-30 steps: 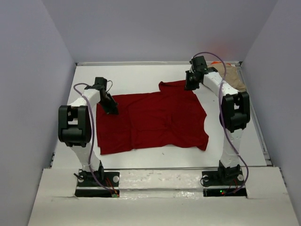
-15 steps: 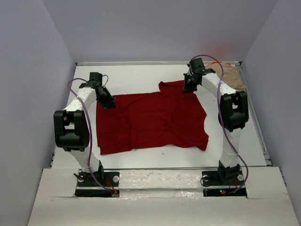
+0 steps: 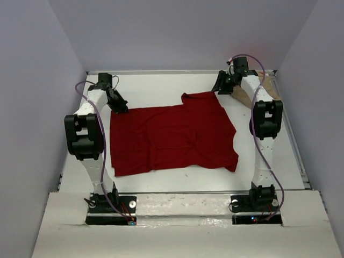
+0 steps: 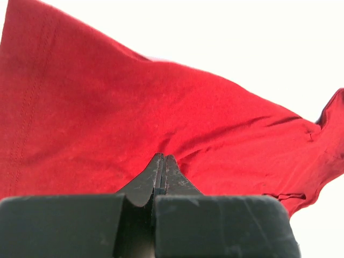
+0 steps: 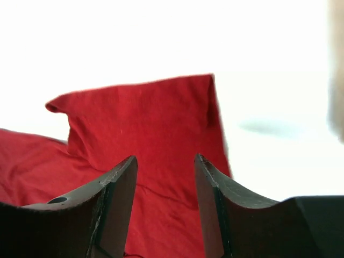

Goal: Fold and stack the t-shirts
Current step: Fold the tshirt

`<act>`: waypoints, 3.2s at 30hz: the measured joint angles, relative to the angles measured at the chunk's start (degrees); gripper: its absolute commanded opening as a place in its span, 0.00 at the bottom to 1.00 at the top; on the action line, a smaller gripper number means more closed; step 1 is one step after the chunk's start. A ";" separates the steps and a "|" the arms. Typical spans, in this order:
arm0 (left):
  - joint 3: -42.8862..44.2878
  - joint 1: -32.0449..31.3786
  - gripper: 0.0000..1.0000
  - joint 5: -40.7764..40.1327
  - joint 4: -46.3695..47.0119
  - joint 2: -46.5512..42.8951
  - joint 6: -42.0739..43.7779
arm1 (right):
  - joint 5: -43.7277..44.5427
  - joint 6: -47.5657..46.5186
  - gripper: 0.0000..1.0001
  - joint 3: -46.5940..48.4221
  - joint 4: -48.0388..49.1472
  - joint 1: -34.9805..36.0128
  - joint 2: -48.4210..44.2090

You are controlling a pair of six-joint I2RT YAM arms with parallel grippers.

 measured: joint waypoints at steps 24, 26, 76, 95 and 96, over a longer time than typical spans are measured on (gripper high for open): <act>5.51 0.72 0.00 -0.07 -2.75 3.76 1.86 | -6.27 -0.55 0.45 11.87 -4.61 -2.16 9.38; 5.51 0.72 0.00 -0.07 -2.78 3.78 2.03 | -6.10 -0.85 0.45 11.80 -4.66 -2.19 9.38; 5.27 1.42 0.00 -1.60 -2.54 4.09 2.40 | -5.20 -2.16 0.01 12.66 -3.80 -2.93 12.50; 4.17 1.42 0.00 -1.14 -1.25 4.09 2.47 | -2.05 -3.63 0.30 12.68 -3.10 -2.80 12.48; 4.07 1.42 0.00 -1.11 -1.29 4.09 2.47 | -1.97 -4.00 0.31 12.68 -2.97 -2.80 12.44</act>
